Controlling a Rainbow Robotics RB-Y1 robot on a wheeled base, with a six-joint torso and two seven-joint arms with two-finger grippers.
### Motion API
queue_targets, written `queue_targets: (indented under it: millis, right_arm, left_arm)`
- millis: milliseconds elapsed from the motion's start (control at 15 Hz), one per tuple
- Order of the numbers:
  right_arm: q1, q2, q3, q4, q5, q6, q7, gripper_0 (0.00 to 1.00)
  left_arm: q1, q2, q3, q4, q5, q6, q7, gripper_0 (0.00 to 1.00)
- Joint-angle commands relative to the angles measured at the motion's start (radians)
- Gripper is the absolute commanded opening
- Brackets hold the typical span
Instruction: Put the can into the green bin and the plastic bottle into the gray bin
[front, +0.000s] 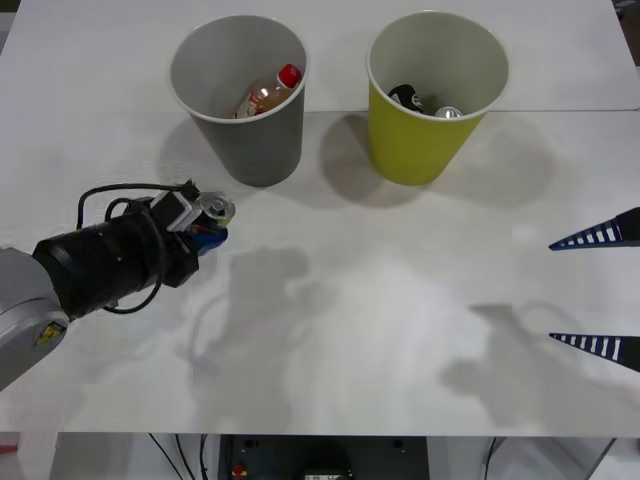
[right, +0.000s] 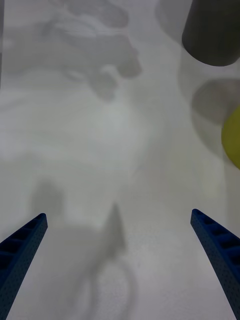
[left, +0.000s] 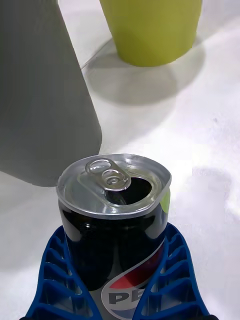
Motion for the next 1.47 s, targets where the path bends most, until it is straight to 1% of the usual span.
queue_targets:
  millis: [67, 200, 333, 467, 533, 667, 733, 933, 1133, 1467]
  right_arm:
    - [0.000, 0.000, 0.000, 0.000, 0.000, 0.000, 0.000, 1.00]
    - [0.000, 0.000, 0.000, 0.000, 0.000, 0.000, 0.000, 1.00]
    - [0.000, 0.000, 0.000, 0.000, 0.000, 0.000, 0.000, 1.00]
    - [0.000, 0.000, 0.000, 0.000, 0.000, 0.000, 0.000, 1.00]
    - [0.000, 0.000, 0.000, 0.000, 0.000, 0.000, 0.000, 1.00]
    - [0.000, 0.000, 0.000, 0.000, 0.000, 0.000, 0.000, 1.00]
    - [0.000, 0.000, 0.000, 0.000, 0.000, 0.000, 0.000, 1.00]
    - [0.000, 0.000, 0.000, 0.000, 0.000, 0.000, 0.000, 1.00]
    - [0.000, 0.000, 0.000, 0.000, 0.000, 0.000, 0.000, 1.00]
    - [0.000, 0.000, 0.000, 0.000, 0.000, 0.000, 0.000, 1.00]
  left_arm:
    - [-0.002, 0.002, 0.111, -0.088, 0.017, -0.223, -0.005, 0.00]
    - [-0.002, -0.044, 0.197, -0.137, 0.030, -0.359, -0.010, 0.00]
    - [-0.002, -0.110, 0.273, -0.195, 0.043, -0.499, -0.027, 0.00]
    - [-0.006, -0.176, 0.318, -0.250, 0.047, -0.618, -0.045, 0.00]
    - [-0.017, -0.205, 0.325, -0.283, 0.047, -0.678, -0.061, 0.00]
    - [-0.080, -0.266, 0.325, -0.330, 0.055, -0.810, -0.041, 0.00]
    - [-0.118, -0.298, 0.324, -0.333, 0.061, -0.873, -0.035, 0.00]
    - [-0.221, -0.380, 0.325, -0.316, 0.061, -1.000, -0.042, 0.00]
    - [-0.336, -0.461, 0.325, -0.255, 0.063, -1.083, -0.042, 0.00]
    - [-0.571, -0.578, 0.325, -0.083, 0.095, -1.083, -0.041, 0.00]
